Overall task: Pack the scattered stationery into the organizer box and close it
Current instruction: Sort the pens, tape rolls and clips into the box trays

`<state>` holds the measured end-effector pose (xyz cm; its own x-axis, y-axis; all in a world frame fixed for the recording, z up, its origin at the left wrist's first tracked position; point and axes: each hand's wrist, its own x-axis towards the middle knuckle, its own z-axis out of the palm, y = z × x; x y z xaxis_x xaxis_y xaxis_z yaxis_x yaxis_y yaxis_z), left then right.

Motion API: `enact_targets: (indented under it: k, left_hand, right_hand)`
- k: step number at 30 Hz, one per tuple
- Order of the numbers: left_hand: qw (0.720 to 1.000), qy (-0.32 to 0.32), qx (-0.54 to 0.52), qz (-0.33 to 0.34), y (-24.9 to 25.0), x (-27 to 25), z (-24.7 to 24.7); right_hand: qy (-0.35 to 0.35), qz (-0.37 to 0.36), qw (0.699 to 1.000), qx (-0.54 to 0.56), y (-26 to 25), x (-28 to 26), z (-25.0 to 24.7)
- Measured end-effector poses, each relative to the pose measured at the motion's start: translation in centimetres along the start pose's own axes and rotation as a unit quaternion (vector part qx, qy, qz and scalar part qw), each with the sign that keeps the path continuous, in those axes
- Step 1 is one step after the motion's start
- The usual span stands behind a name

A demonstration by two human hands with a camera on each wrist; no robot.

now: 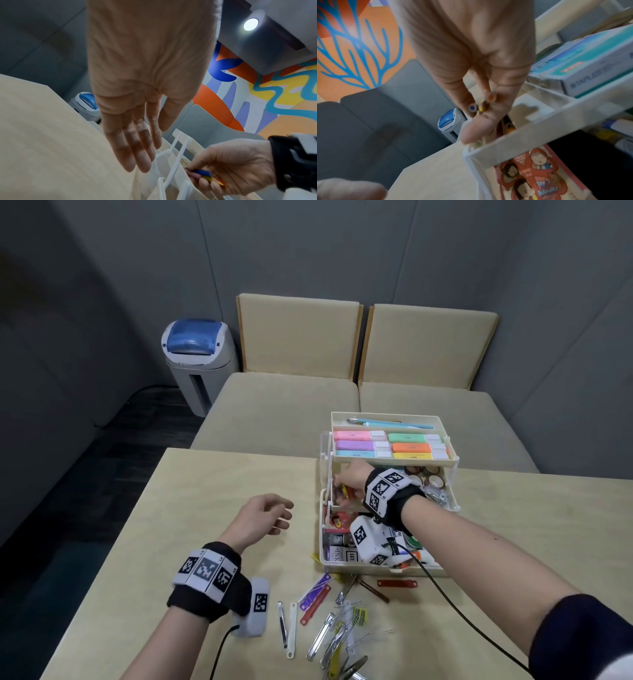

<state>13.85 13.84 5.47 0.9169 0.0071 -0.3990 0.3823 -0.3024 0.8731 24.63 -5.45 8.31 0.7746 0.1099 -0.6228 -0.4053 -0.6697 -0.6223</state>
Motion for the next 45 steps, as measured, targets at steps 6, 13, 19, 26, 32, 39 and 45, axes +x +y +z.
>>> enact_targets:
  k: [6,13,19,26,32,39,45]
  left_hand:
    - [1.0,-0.006,0.009,0.005,0.6,0.3,0.7]
    - [0.999,-0.009,0.027,0.026,1.1,0.8,1.5]
    - [0.976,0.07,0.171,0.118,1.6,0.9,3.2]
    - [0.864,0.13,0.433,0.221,5.0,3.7,8.7]
    - [0.826,0.131,0.536,0.118,5.9,5.3,11.0]
    - [0.833,0.124,0.534,0.078,6.9,5.7,11.4]
    - [0.836,0.153,0.515,0.111,7.4,3.7,9.0]
  right_hand:
    - [-0.01,0.034,0.999,0.037,0.0,-0.8,0.2]
    - [0.065,-0.028,0.997,0.019,1.6,-1.6,-0.1]
    - [0.125,-0.069,0.989,0.037,4.0,-2.2,-1.3]
    - [0.135,-0.116,0.973,0.144,6.9,-3.2,-1.6]
    - [0.109,-0.12,0.948,0.275,8.5,-3.8,-2.2]
    - [0.091,-0.132,0.958,0.238,8.6,-3.7,-2.4]
    - [0.171,-0.146,0.966,0.132,8.5,-2.9,-2.4]
